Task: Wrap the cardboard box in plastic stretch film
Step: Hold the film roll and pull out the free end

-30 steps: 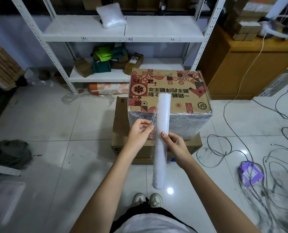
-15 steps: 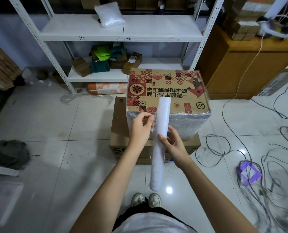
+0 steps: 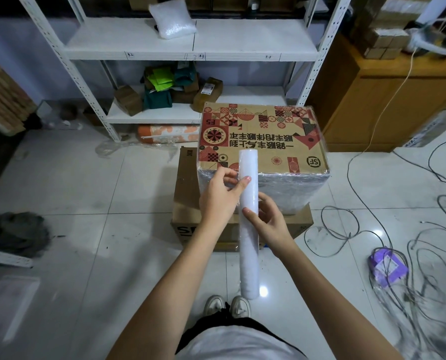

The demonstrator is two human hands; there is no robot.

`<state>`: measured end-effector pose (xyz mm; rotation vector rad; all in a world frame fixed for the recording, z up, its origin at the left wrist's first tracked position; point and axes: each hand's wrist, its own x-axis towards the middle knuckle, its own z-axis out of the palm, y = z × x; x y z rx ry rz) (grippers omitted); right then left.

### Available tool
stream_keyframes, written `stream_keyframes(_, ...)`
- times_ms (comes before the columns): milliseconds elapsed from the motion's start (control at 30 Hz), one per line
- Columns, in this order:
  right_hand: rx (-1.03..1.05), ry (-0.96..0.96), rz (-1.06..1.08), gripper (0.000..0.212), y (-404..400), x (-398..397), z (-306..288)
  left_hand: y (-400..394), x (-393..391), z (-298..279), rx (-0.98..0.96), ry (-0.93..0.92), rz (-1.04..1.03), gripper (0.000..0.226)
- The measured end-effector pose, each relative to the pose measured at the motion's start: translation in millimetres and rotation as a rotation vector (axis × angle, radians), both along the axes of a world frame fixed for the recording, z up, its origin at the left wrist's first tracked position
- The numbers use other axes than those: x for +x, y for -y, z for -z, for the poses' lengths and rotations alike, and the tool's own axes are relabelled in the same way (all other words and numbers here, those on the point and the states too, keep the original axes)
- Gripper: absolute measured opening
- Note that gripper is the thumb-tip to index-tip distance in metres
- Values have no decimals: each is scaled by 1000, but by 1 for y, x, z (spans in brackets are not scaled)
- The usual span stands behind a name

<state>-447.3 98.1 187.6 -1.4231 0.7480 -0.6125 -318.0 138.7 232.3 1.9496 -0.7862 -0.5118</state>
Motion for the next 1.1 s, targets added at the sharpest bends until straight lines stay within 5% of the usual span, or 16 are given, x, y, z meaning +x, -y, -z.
stream_keyframes(300, 127, -38, 16, 15, -1, 1, 6, -2, 4, 9, -148, -176, 1, 16)
stream_keyframes(433, 126, -43, 59, 41, -3, 3, 5, -2, 0, 8, -199, -343, 16, 14)
stream_keyframes(633, 135, -30, 85, 43, 5, -4, 4, -10, 12, 6, -243, -587, 12, 6)
stream_keyframes(1100, 349, 95, 45, 35, 13, -8, -9, -15, 33, 5, -244, -745, -39, 4)
